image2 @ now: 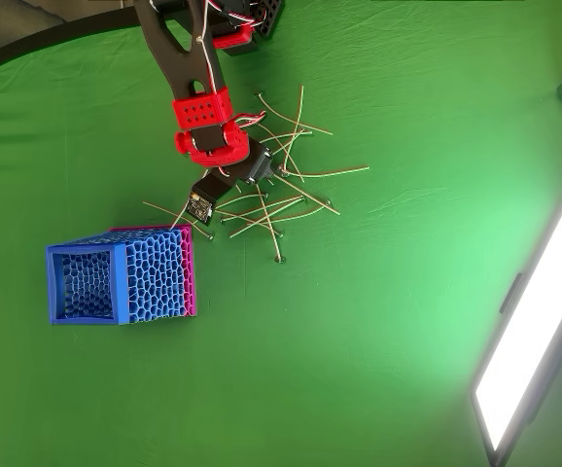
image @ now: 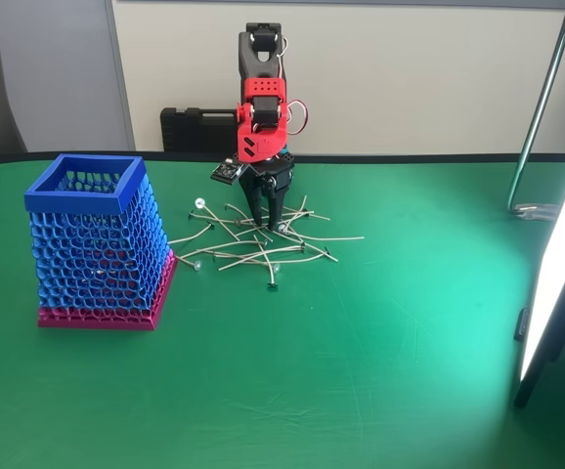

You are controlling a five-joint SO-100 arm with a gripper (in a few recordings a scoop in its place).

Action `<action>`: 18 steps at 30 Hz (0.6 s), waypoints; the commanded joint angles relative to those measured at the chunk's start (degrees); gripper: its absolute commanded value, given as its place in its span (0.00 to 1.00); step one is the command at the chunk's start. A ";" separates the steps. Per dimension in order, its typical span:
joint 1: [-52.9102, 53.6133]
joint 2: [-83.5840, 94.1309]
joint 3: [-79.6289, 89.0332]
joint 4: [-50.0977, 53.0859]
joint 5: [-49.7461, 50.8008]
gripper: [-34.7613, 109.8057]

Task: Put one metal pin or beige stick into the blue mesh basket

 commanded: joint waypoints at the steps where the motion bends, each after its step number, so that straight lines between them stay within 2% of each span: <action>1: 0.00 -0.09 -0.88 -0.70 0.44 0.35; 12: 0.26 -1.93 -0.53 -2.02 0.18 0.34; 18: 0.09 -1.93 -0.35 -2.11 0.18 0.30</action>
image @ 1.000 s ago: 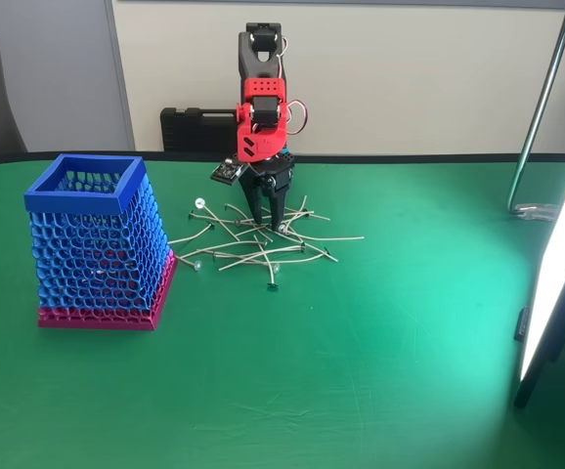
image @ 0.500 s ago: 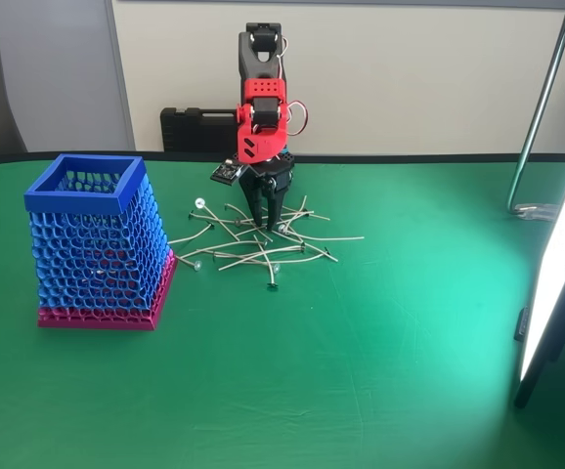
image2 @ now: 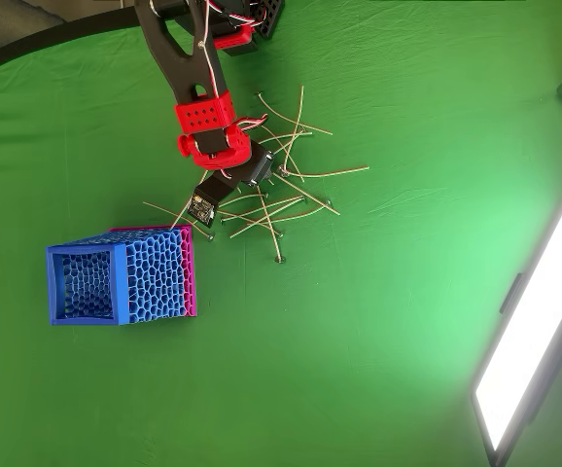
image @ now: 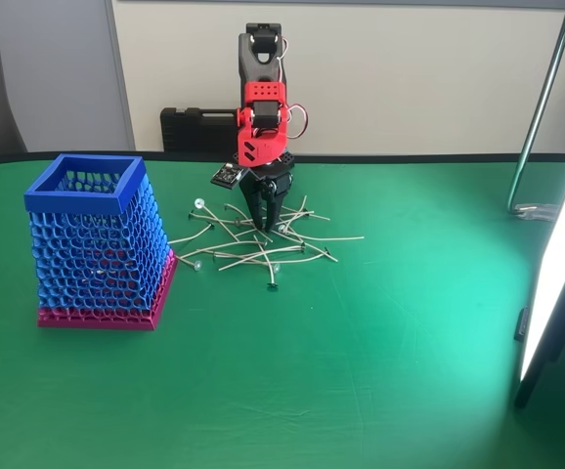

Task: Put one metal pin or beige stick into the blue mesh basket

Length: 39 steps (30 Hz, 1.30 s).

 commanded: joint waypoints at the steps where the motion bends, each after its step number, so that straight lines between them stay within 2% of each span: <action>1: 0.18 0.18 -0.35 -0.35 0.09 0.30; 8: 0.09 0.18 -0.35 -1.05 0.26 0.25; 31: 0.44 5.98 -2.20 -1.67 4.66 0.25; 39: 0.53 10.28 -3.16 1.49 5.54 0.25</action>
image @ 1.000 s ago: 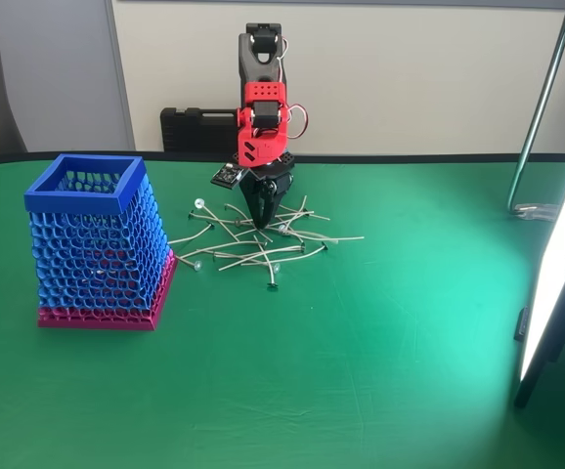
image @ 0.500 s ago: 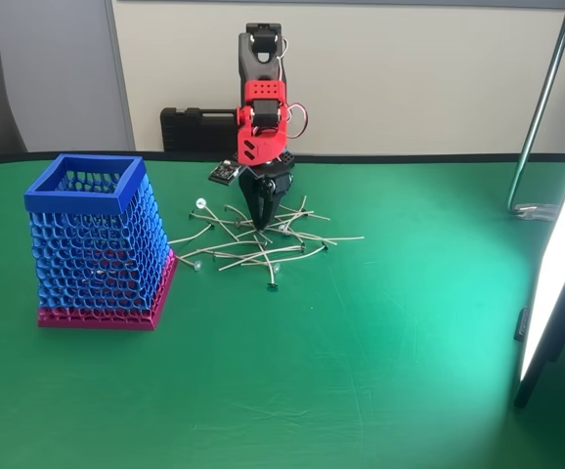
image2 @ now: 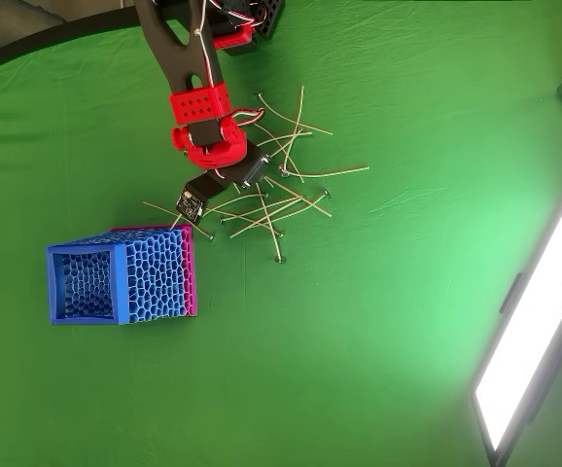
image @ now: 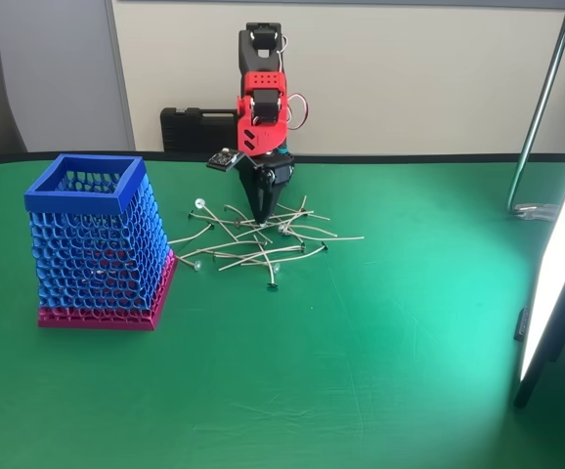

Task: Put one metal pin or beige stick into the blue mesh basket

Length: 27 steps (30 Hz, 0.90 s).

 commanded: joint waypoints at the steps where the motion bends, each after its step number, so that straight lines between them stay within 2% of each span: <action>1: 0.53 3.96 -2.55 1.67 0.53 0.25; 14: 0.44 13.62 -6.77 13.80 3.60 0.25; 27: 2.55 20.92 -17.84 25.31 6.42 0.24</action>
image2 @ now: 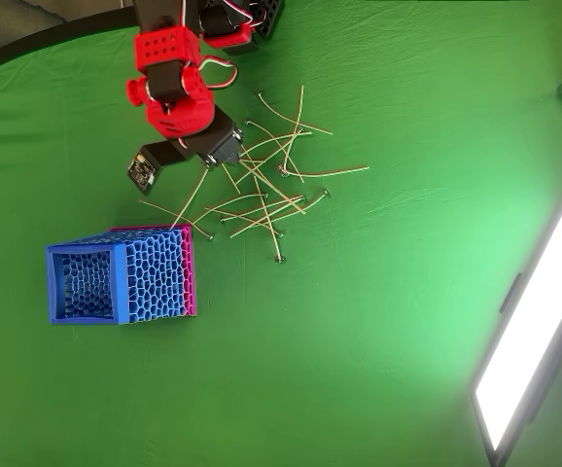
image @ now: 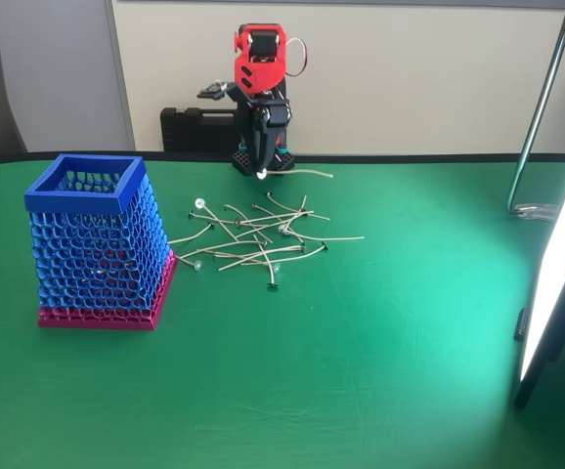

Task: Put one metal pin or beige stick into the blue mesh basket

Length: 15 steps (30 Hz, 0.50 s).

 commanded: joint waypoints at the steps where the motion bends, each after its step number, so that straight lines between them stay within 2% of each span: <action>1: 1.41 3.25 -5.19 1.32 0.88 0.24; 15: 12.22 1.93 -28.30 2.81 3.87 0.24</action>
